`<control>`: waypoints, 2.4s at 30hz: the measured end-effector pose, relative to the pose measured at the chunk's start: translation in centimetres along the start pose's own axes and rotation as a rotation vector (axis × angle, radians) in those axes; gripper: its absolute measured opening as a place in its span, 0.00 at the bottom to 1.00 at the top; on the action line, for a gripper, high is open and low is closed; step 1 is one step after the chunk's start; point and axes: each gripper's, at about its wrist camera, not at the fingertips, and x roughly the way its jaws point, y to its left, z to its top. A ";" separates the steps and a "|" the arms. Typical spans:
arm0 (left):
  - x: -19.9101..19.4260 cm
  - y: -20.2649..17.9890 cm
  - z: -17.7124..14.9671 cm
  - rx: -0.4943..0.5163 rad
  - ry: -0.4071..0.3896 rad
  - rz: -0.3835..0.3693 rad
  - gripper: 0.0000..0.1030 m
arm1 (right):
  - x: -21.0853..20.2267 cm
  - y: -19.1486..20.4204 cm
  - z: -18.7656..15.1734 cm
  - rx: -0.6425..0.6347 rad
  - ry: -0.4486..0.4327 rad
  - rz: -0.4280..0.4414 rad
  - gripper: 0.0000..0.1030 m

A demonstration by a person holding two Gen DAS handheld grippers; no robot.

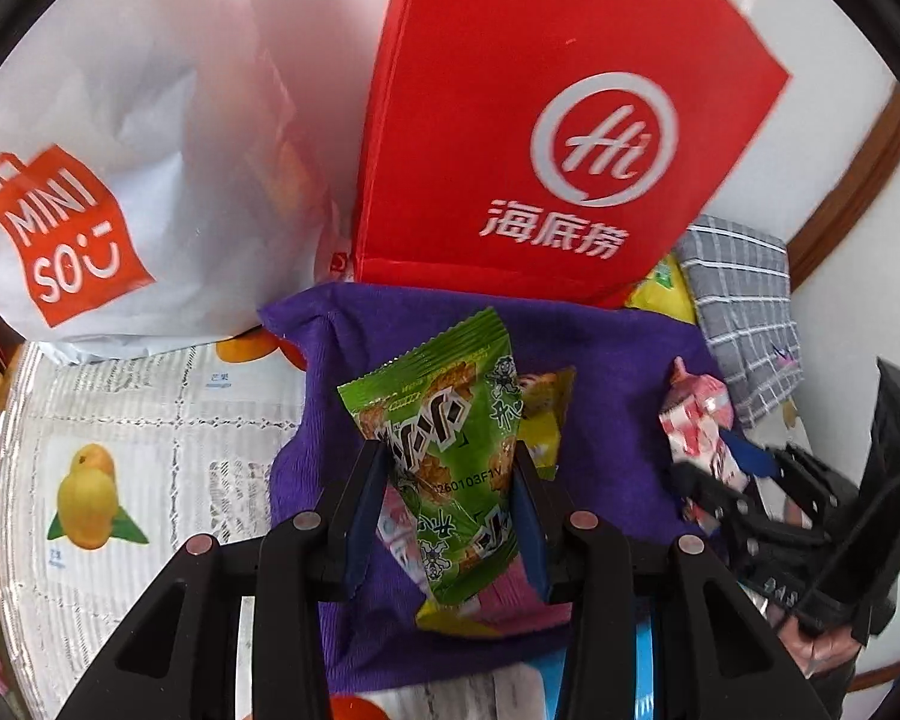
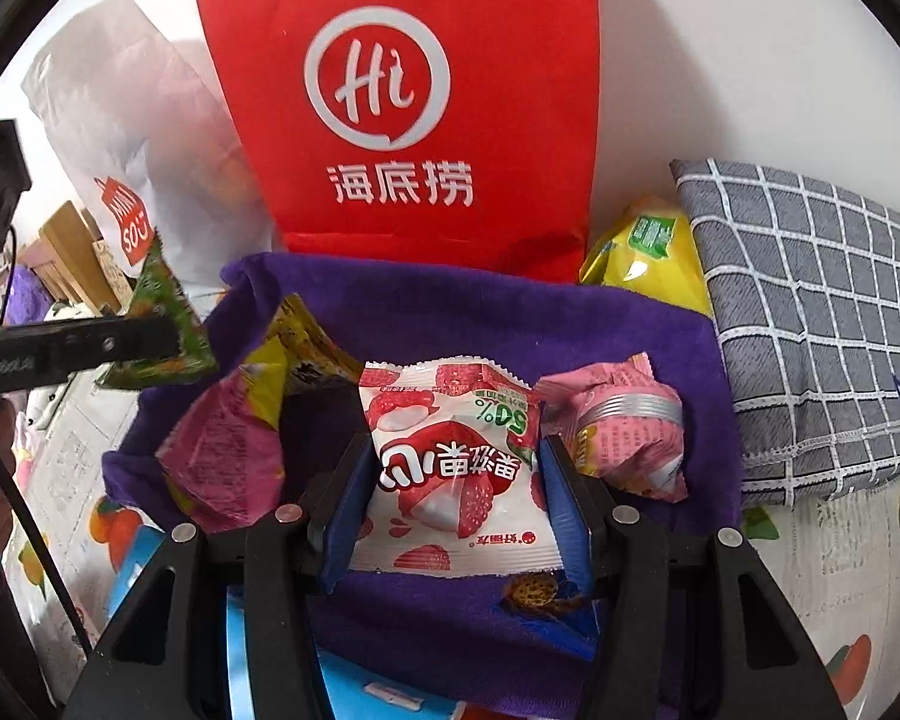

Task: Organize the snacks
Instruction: 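Open the right tool releasing the strawberry packet while the left tool releases the green bag on the towel, then grasp the pink wrapped packet with the right tool while the left tool moves toward the long pink-white snack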

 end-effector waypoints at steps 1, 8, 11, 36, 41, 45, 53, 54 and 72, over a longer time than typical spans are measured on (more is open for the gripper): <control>0.5 0.2 0.3 -0.013 0.007 -0.003 0.37 | 0.2 0.0 0.0 0.000 0.005 0.002 0.53; 2.9 0.2 1.4 -0.018 0.045 -0.026 0.37 | 1.0 0.2 -0.3 -0.025 0.042 0.006 0.54; 3.3 -0.1 1.4 -0.008 0.046 -0.028 0.37 | 0.8 0.3 -0.3 -0.034 0.056 0.016 0.57; -3.4 -1.3 -1.3 0.063 -0.015 -0.016 0.67 | -11.8 1.0 -8.3 0.096 -0.100 -0.071 0.65; -6.6 -0.7 -4.2 0.051 -0.046 0.003 0.67 | -12.0 1.3 -10.9 0.148 -0.054 -0.040 0.65; -8.4 -0.1 -6.8 0.047 -0.054 0.020 0.67 | -11.6 1.6 -13.3 0.195 0.012 -0.006 0.65; -10.4 1.6 -11.5 0.001 -0.050 0.021 0.67 | -10.8 3.4 -17.0 0.240 0.078 0.031 0.65; -10.6 1.9 -12.2 -0.003 -0.047 0.020 0.67 | -10.6 3.8 -17.4 0.237 0.080 0.026 0.65; -11.5 4.3 -18.9 -0.055 -0.009 0.047 0.67 | -8.6 7.1 -18.9 0.050 0.042 -0.189 0.46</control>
